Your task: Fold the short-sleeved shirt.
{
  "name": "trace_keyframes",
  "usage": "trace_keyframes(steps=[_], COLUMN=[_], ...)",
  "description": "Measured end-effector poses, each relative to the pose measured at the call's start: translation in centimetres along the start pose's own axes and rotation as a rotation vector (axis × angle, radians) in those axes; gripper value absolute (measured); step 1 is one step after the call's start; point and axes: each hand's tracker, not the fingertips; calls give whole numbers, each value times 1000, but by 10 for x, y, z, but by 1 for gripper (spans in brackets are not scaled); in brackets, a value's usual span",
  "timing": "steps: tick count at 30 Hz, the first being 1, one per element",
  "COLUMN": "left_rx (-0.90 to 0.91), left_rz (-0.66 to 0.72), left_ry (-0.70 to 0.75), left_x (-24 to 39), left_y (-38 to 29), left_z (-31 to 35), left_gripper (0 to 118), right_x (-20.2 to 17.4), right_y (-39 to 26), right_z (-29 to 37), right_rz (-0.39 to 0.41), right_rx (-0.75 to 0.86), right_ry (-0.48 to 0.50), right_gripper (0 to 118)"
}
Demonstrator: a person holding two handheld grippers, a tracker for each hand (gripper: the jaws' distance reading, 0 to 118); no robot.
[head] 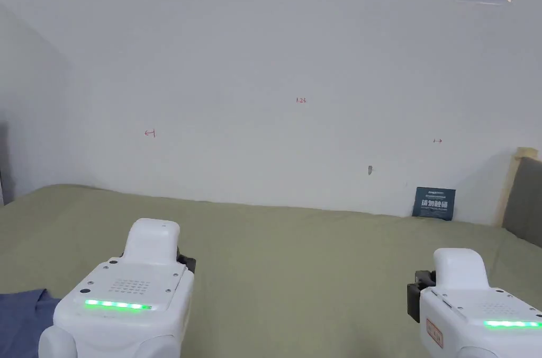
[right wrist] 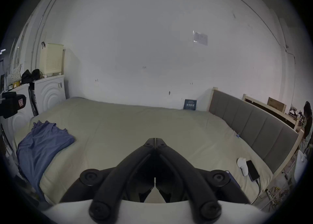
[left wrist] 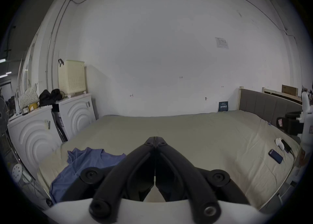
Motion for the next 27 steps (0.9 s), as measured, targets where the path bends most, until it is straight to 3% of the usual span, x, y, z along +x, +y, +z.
trace_keyframes(steps=[1,5,16,21,27], left_rx=[-9,-61,-101,-109,-168], left_rz=[14,74,88,130,149], left_ry=[5,89,497,603,575], left_x=[-5,-45,-176,-204,-217], left_y=[-1,-4,-34,-48,-59], left_z=[0,14,138,172,162], left_gripper=[0,0,0,0,0], right_x=[5,-33,-236,-281,-273], right_y=[-2,8,12,-2,-5], right_z=[-2,5,28,40,27], right_rz=[0,46,108,137,129], right_rx=[5,50,107,90,63], right_ry=[18,131,696,794,805], right_gripper=[0,0,0,0,0])
